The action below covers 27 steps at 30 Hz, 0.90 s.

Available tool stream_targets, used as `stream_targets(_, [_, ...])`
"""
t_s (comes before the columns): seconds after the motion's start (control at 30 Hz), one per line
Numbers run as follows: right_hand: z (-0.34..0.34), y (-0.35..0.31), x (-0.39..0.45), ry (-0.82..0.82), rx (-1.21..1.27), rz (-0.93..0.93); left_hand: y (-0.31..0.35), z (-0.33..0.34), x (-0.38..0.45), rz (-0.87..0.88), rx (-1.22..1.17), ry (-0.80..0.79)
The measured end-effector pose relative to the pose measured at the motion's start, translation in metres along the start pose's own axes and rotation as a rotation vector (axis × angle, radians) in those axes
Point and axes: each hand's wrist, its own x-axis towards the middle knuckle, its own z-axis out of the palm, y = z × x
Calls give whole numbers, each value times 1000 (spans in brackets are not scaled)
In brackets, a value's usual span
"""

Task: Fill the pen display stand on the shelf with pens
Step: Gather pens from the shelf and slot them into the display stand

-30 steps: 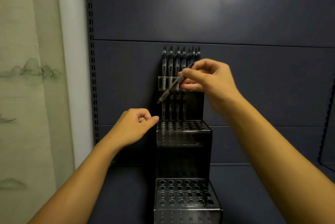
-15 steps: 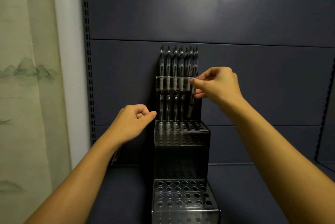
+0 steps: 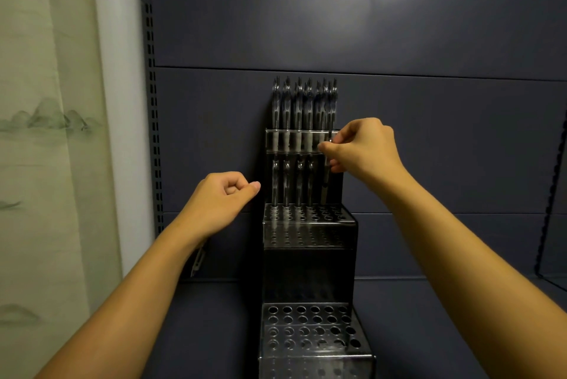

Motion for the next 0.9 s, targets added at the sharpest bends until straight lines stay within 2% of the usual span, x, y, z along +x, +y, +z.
stream_targets(0.17, [7,5,1,-4,-45,10,4,-2,1,-32,-43,-17])
stream_targets(0.3, [12,8,1,-93,-139,34,6,-6,1,-62,-81,-24])
stream_targets(0.53, [12,14,-10,-171,-127,115,13,-10,-1,-111,-149,-30])
stream_targets(0.63, [7,12,-11,-147,-301,39,20,-13,2,-115,-215,-35])
stream_targets(0.7, [3,8,-12,-32,-351,-74,28,-17,5,-113,-288,-32])
stream_targets(0.77, [-1,-2,-16,68,-307,-199,39,-23,11,-90,-364,-37])
stream_targets(0.8, [-2,-8,-19,67,-246,-232,46,-25,14,-69,-395,-42])
stream_targets(0.9, [4,-27,-27,-131,65,-157,73,-33,26,-3,-478,-55])
